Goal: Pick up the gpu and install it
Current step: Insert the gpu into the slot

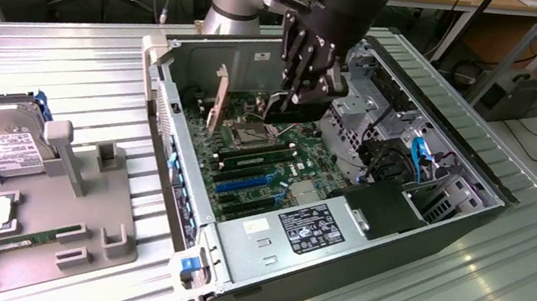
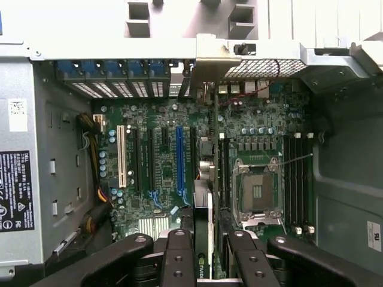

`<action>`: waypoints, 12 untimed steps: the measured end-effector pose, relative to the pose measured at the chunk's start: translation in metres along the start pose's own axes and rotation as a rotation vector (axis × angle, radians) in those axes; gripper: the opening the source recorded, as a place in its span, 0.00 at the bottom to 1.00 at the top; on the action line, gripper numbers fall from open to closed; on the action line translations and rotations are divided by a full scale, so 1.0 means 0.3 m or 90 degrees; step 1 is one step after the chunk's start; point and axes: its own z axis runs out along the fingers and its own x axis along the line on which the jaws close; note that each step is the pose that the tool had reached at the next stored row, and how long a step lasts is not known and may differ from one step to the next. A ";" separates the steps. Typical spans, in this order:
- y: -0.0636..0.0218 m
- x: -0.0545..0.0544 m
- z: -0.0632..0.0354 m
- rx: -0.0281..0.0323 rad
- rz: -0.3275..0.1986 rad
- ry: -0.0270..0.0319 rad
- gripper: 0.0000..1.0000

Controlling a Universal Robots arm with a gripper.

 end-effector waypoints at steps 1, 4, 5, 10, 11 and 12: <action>0.002 0.001 0.006 0.0003 0.000 -0.0001 0.26; 0.007 0.004 0.030 0.0032 0.000 -0.0001 0.26; 0.008 0.004 0.034 0.0044 0.000 -0.0001 0.26; 0.010 0.009 0.054 0.0148 -0.001 -0.0004 0.26; 0.011 0.010 0.059 0.0162 -0.002 -0.0004 0.26; 0.013 0.012 0.064 0.0174 -0.002 -0.0004 0.26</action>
